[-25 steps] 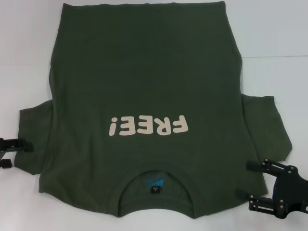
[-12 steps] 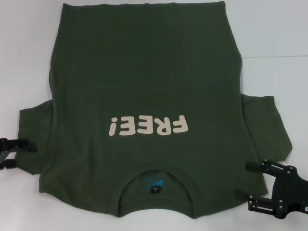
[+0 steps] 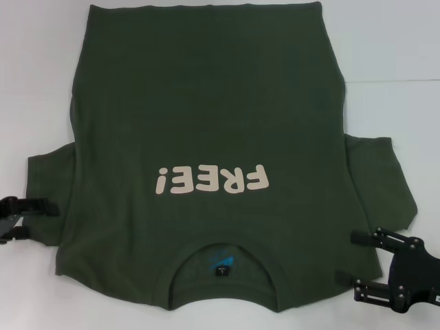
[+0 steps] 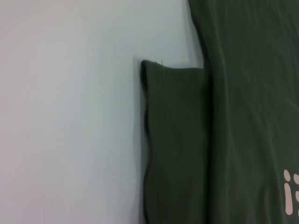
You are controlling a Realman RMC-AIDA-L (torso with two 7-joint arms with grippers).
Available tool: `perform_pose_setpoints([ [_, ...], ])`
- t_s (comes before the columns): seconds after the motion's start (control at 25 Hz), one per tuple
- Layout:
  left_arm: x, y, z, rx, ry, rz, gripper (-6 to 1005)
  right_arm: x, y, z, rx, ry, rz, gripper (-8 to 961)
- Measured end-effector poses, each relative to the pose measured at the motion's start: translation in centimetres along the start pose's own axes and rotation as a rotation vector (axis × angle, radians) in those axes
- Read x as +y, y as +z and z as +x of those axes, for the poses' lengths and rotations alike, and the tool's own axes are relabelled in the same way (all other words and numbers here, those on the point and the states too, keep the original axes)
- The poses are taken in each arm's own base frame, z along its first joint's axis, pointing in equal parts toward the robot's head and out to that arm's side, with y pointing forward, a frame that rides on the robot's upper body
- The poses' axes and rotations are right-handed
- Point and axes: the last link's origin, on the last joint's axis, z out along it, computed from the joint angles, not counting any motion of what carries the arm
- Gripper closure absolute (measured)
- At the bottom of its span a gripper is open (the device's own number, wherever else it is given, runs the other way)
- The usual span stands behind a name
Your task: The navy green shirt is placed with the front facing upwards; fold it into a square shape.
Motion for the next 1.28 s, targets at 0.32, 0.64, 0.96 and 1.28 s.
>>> perform_pose_setpoints([
  [0.32, -0.12, -0.58, 0.48, 0.009, 0.002, 0.007, 97, 0.03, -0.03, 0.05, 0.0, 0.002, 0.001, 119],
  [0.64, -0.42, -0.91, 0.66, 0.004, 0.002, 0.04, 98, 0.03, -0.03, 0.04, 0.0, 0.002, 0.001, 119],
  [0.96, -0.35, -0.78, 0.7, 0.001, 0.003, 0.044, 98, 0.02, 0.0, 0.02, 0.0, 0.001, 0.0, 119],
  [1.28, 0.01, -0.46, 0.68, -0.003, 0.004, 0.033, 98, 0.01, 0.01, 0.01, -0.001, 0.001, 0.0, 119],
])
